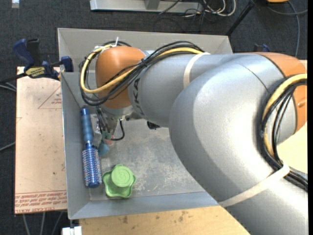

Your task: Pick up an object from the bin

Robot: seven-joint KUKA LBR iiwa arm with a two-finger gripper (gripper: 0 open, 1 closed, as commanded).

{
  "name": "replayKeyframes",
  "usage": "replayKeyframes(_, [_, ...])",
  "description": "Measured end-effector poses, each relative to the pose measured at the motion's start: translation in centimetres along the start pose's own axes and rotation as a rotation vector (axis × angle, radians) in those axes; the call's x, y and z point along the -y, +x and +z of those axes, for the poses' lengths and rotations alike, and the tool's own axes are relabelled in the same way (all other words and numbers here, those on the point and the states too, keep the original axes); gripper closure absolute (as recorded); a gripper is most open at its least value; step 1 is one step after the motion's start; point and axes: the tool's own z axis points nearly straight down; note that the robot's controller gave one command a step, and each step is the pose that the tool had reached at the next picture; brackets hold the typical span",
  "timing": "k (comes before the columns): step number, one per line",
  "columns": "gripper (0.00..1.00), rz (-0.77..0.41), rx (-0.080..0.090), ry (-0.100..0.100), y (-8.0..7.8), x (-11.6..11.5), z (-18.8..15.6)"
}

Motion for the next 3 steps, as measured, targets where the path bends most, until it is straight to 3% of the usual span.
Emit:
replayKeyframes(1, [1.00,0.000,0.008,-0.014,-0.1,0.1,-3.3])
replayKeyframes(2, [1.00,-0.001,0.011,-0.020,-0.3,0.0,-10.0])
replayKeyframes(3, [1.00,-0.002,0.008,-0.016,-0.3,0.0,-11.2])
